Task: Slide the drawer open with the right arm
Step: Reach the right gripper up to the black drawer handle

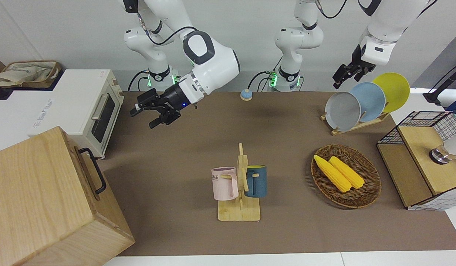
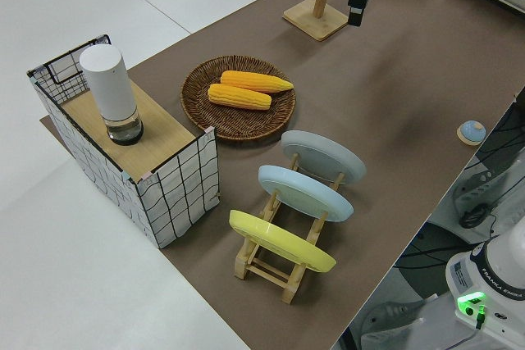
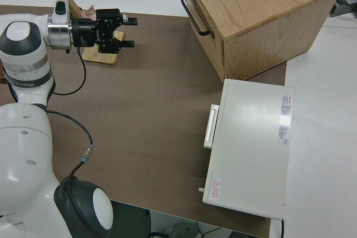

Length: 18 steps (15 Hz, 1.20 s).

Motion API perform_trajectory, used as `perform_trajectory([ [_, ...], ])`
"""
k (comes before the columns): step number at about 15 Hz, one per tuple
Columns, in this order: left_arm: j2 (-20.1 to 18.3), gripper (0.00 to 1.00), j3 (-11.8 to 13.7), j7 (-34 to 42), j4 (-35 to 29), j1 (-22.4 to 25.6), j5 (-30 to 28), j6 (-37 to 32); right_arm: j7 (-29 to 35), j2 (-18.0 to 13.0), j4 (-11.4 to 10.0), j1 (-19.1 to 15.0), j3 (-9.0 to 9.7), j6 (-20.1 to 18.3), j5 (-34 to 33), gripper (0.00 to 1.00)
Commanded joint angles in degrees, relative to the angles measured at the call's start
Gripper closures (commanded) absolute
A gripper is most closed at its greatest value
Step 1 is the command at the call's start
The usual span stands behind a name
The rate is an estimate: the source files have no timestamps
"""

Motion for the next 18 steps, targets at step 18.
perform_trajectory([
  [18, -0.5, 0.01, 0.3, 0.6, 0.0, -0.2, -0.2, -0.1, 9.3, 9.1, -0.9, -0.5, -13.63, 19.5, -18.8, 0.067],
])
